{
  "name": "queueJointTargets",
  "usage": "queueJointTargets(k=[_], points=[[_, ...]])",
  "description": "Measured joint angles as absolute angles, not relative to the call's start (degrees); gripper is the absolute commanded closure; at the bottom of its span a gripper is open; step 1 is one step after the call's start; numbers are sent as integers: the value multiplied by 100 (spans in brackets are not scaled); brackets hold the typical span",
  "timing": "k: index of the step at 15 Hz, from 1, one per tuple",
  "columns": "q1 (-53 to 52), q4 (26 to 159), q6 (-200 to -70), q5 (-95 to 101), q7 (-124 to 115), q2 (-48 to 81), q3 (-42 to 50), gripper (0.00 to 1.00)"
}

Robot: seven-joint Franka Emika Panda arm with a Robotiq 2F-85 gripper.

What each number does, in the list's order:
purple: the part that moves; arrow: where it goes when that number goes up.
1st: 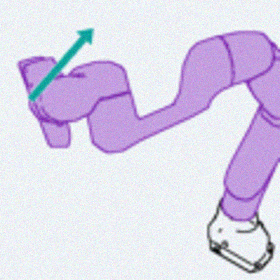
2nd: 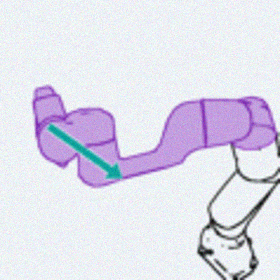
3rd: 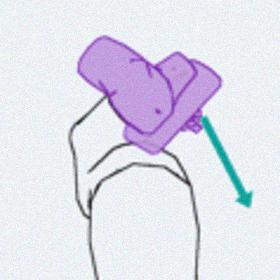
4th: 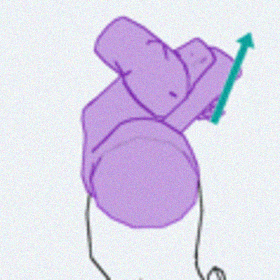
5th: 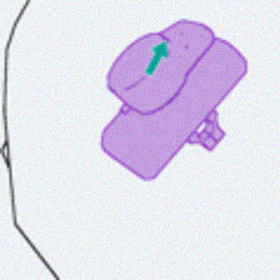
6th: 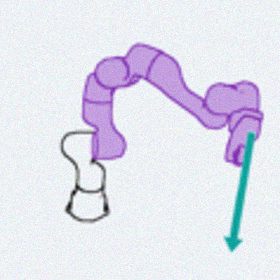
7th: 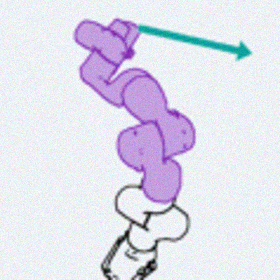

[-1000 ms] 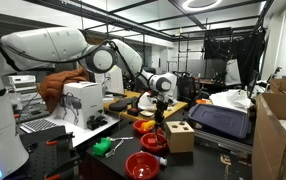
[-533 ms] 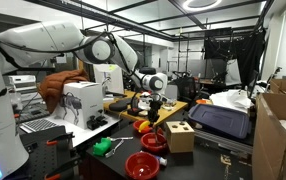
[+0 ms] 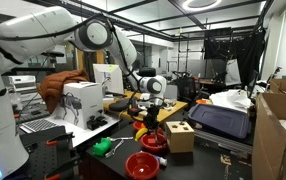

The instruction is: Pick up the banana plush toy and put it on the table

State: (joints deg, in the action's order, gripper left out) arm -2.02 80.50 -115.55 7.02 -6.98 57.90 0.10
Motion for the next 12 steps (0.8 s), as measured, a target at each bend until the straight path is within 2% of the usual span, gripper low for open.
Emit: queueJointTargets(k=[7,12], points=[[121,9896,-12035,710,544,5150,92,95],[34,11201,-12701,648,554,4568,-198,95]])
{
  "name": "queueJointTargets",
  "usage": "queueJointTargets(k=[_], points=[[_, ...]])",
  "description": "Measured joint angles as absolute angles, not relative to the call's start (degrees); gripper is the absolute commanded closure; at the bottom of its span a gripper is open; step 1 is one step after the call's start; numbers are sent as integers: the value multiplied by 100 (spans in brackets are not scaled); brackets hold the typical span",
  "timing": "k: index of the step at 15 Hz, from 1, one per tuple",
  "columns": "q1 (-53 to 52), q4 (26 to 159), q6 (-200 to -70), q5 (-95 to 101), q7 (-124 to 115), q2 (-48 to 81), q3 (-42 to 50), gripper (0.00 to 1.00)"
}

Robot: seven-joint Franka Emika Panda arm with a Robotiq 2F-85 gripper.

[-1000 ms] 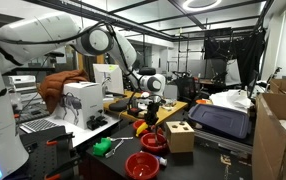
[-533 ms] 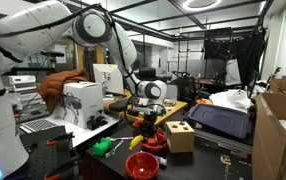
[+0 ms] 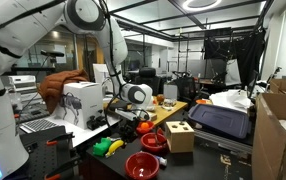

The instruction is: Pick up the banana plush toy and put it on the table

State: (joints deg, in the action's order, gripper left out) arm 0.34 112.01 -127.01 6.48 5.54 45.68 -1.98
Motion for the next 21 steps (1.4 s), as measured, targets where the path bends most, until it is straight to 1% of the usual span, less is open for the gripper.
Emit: queueJointTargets(k=[3,8,17,18,19,21], points=[[-209,11418,-13169,520,237,4435,-404,95],[-781,11138,-13739,494,-460,4531,-397,95],[-1328,9872,-13899,583,-934,5756,-9,95],[-1371,9770,-13927,642,-934,5874,36,59],[-1417,9677,-13946,701,-934,5980,90,53],[-1498,9545,-13959,847,-934,6140,192,40]])
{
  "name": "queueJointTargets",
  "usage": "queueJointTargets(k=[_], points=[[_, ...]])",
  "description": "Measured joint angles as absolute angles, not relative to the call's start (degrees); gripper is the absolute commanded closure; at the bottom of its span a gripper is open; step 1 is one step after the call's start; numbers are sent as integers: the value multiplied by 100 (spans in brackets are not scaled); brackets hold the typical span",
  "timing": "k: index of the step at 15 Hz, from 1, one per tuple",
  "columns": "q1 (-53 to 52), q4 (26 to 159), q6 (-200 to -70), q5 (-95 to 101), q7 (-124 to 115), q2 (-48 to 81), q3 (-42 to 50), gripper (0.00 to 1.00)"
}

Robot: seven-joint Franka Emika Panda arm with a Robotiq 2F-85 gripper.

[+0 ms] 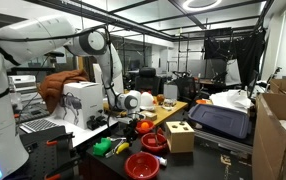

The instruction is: Pick up the banana plush toy and put it on the table

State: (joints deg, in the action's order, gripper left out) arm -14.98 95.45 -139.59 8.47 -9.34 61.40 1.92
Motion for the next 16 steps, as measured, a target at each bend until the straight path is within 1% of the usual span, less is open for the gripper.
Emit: queueJointTargets(k=[3,5,6,11,16], points=[[-1548,9489,-13959,929,-931,6251,276,16],[-1542,9489,-13957,929,-931,6260,284,3],[-1534,9489,-13957,929,-931,6258,284,0],[-1487,9499,-13935,903,-947,6136,285,0],[-1553,9692,-13606,906,-1303,5507,399,0]])
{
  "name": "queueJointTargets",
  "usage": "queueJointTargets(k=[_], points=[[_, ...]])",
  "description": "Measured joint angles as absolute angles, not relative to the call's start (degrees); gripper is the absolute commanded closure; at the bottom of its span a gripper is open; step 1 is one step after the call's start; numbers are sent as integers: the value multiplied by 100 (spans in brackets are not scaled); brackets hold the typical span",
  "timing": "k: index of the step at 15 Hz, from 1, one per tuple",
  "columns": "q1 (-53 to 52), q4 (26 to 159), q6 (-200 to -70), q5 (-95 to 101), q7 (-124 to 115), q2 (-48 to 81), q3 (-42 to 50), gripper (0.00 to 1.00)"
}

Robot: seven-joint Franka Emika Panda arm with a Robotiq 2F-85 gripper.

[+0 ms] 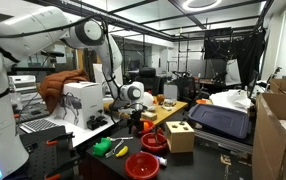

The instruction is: Pick up the banana plush toy and put it on the table

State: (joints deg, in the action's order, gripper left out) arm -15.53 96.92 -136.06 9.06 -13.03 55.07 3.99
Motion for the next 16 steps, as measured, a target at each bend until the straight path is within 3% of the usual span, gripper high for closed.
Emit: queueJointTargets(k=[10,16], points=[[-1353,10801,-13001,893,-1432,3275,428,0],[-794,10645,-12976,883,-1384,2627,431,0]])
